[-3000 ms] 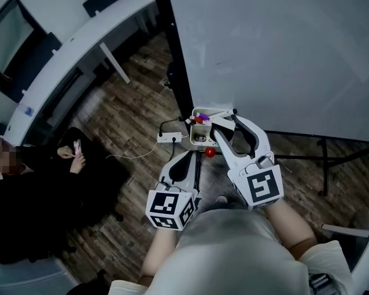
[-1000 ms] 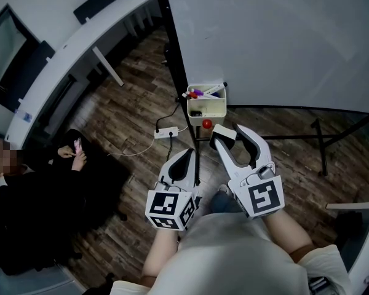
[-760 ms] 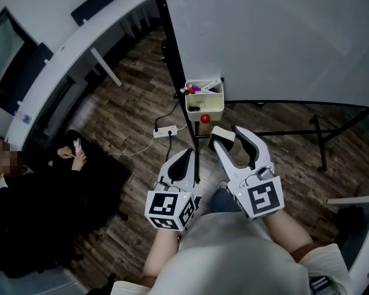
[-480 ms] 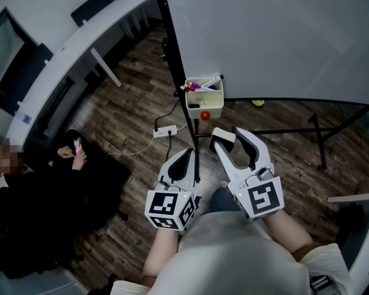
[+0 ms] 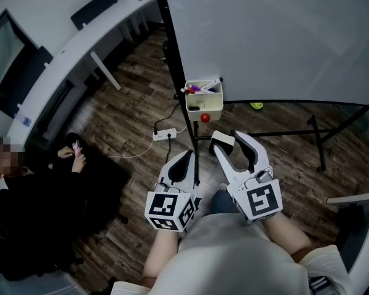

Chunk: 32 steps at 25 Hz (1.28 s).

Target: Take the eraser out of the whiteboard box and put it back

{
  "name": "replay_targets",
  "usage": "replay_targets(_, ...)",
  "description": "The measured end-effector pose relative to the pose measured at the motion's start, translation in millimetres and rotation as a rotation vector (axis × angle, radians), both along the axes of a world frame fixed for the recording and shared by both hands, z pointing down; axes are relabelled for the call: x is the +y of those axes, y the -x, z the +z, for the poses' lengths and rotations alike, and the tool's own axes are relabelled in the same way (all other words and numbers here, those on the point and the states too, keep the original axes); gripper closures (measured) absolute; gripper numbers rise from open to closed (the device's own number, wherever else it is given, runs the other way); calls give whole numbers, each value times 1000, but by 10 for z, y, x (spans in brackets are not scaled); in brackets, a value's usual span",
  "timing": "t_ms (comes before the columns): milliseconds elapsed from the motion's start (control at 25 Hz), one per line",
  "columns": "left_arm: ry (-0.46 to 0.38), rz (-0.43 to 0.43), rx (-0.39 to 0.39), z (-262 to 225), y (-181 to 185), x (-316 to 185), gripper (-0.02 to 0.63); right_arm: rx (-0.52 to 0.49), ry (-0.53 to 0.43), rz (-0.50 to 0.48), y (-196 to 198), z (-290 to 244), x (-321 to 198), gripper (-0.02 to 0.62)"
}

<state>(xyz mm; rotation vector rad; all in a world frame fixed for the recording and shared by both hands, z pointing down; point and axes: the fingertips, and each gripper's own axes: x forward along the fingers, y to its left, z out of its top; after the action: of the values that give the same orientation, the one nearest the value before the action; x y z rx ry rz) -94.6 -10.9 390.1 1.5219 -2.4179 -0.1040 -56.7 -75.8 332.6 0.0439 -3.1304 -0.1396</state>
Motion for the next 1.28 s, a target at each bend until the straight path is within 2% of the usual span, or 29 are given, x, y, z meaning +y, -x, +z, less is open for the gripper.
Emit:
replay_targets(160,1,4,-15,-20,-1,-12,606,-14,-4,5,17,-44,-20,399)
replay_targets(360,-4,1,-5,-7,22,-36,605,31,0,22,35,-38,-56,399)
replay_targets(560,-5,2,2,11,39,-69,604,-29,-14,6,71,-80,-67,399)
replay_targets(680,-7,-1,4,10,66,-81,605,1,-10,16,90,-56,-93,399)
replay_targets(1040,-8,-10,13,20,183,-107,605,11,-8,9,226,-81,-142,399)
replay_targets(1280,-16,-9,16,28,304,-144,606,-15,-10,1,354,-76,-185,399)
